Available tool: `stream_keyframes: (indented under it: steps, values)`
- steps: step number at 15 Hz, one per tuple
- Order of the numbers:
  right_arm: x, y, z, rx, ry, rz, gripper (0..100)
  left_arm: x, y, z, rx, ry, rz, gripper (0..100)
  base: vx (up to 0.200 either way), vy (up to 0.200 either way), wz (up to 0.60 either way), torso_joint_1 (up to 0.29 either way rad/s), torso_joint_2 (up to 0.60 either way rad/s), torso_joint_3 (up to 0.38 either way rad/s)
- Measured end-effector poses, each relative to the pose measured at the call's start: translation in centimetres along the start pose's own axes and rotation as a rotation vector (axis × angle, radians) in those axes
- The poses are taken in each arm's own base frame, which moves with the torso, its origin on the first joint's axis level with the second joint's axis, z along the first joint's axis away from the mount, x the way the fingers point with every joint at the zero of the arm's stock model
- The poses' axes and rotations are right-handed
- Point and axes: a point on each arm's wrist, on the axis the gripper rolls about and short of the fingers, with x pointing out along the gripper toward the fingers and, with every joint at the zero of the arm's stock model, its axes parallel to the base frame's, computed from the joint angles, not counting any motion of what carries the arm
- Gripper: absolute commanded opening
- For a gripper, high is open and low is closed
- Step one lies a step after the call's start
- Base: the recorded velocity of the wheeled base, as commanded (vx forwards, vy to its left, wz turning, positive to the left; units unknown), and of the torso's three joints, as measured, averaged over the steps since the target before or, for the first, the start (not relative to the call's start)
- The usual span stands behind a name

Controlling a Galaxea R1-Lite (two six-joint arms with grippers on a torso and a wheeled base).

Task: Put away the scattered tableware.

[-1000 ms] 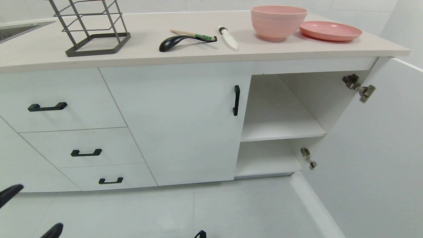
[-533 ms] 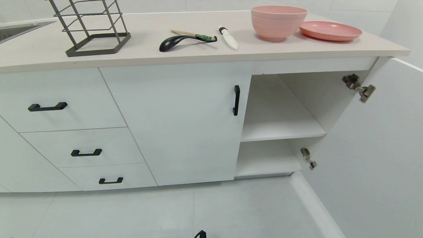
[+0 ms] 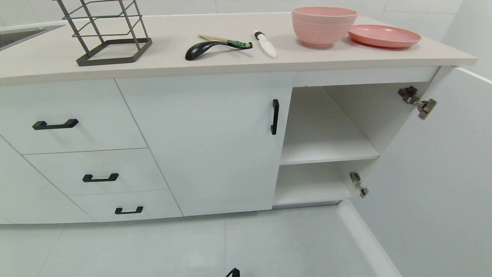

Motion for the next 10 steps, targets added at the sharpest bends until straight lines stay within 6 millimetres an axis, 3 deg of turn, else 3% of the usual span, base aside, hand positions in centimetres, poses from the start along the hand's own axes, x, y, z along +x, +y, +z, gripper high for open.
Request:
stream_keyframes:
  steps: [3, 7, 10]
  values:
    - [0.0, -0.4, 0.0, -0.013, -0.010, -0.182, 100, 0.0, 0.0, 0.0, 0.005, 0.003, 0.025, 100, 0.000, 0.000, 0.00, 0.000, 0.00, 0.000]
    - [-0.4, -1.2, -0.6, -0.050, 0.044, -0.567, 100, 0.0, 0.1, 0.0, 0.011, 0.003, 0.030, 100, 0.000, 0.000, 0.00, 0.000, 0.00, 0.000]
    - [-0.4, -1.3, -0.7, -0.052, 0.049, -0.580, 100, 0.0, 0.1, -0.1, -0.023, 0.010, 0.032, 100, 0.000, 0.000, 0.00, 0.000, 0.00, 0.000]
